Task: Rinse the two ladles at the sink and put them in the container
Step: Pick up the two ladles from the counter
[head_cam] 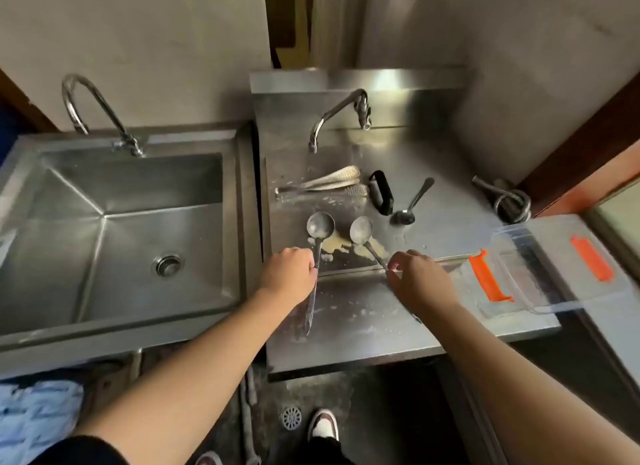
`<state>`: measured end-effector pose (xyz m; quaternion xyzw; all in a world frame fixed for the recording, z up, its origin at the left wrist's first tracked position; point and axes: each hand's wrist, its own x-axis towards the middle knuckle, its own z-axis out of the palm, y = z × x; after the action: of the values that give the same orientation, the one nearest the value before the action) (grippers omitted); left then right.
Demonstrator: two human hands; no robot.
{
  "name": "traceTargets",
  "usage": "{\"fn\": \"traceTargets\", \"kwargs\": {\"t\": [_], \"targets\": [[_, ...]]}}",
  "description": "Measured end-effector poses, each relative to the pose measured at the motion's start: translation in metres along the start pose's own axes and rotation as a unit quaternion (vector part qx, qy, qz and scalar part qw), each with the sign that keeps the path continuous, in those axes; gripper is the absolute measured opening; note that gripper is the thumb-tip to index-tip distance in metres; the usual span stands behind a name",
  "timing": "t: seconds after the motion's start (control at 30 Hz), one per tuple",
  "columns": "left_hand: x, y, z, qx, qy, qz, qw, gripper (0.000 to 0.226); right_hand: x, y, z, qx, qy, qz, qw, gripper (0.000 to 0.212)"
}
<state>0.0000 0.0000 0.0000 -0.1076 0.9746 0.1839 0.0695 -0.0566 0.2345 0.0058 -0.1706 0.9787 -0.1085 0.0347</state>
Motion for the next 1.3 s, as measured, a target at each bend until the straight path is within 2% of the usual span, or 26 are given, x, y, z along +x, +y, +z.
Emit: {"fn": "traceTargets", "kwargs": {"t": [0.27, 0.43, 0.53, 0.63, 0.77, 0.83, 0.97, 1.07, 1.3], "targets": [[0.012, 0.008, 0.043, 0.020, 0.002, -0.090, 0.996, 0.020, 0.025, 0.028, 0.041, 0.042, -0.043, 0.039, 0.997, 0.020], [0.017, 0.007, 0.054, -0.082, 0.002, -0.158, 0.984, 0.007, 0.034, 0.031, 0.053, 0.054, -0.060, 0.073, 0.994, 0.017], [0.018, 0.006, 0.056, -0.160, 0.001, -0.186, 0.969, 0.011, 0.037, 0.034, 0.060, 0.133, -0.075, 0.119, 0.981, 0.008], [0.017, 0.003, 0.057, -0.183, -0.007, -0.186, 0.965, 0.019, 0.038, 0.035, 0.064, 0.257, -0.081, 0.194, 0.943, 0.009], [0.012, 0.001, 0.054, -0.218, -0.007, -0.183, 0.958, 0.024, 0.033, 0.035, 0.064, 0.417, -0.091, 0.269, 0.864, 0.020], [0.008, 0.000, 0.052, -0.234, -0.007, -0.180, 0.955, 0.027, 0.029, 0.036, 0.061, 0.470, -0.088, 0.285, 0.831, 0.018], [-0.005, -0.007, 0.045, -0.269, -0.016, -0.181, 0.946, 0.035, 0.021, 0.026, 0.049, 0.514, -0.088, 0.283, 0.805, 0.033], [-0.017, -0.019, 0.037, -0.326, -0.026, -0.194, 0.925, 0.040, 0.014, 0.013, 0.038, 0.541, -0.093, 0.292, 0.783, 0.038], [-0.042, -0.062, -0.002, -0.447, -0.031, -0.210, 0.869, 0.026, 0.001, -0.061, 0.013, 0.606, -0.111, 0.308, 0.725, 0.018]]}}
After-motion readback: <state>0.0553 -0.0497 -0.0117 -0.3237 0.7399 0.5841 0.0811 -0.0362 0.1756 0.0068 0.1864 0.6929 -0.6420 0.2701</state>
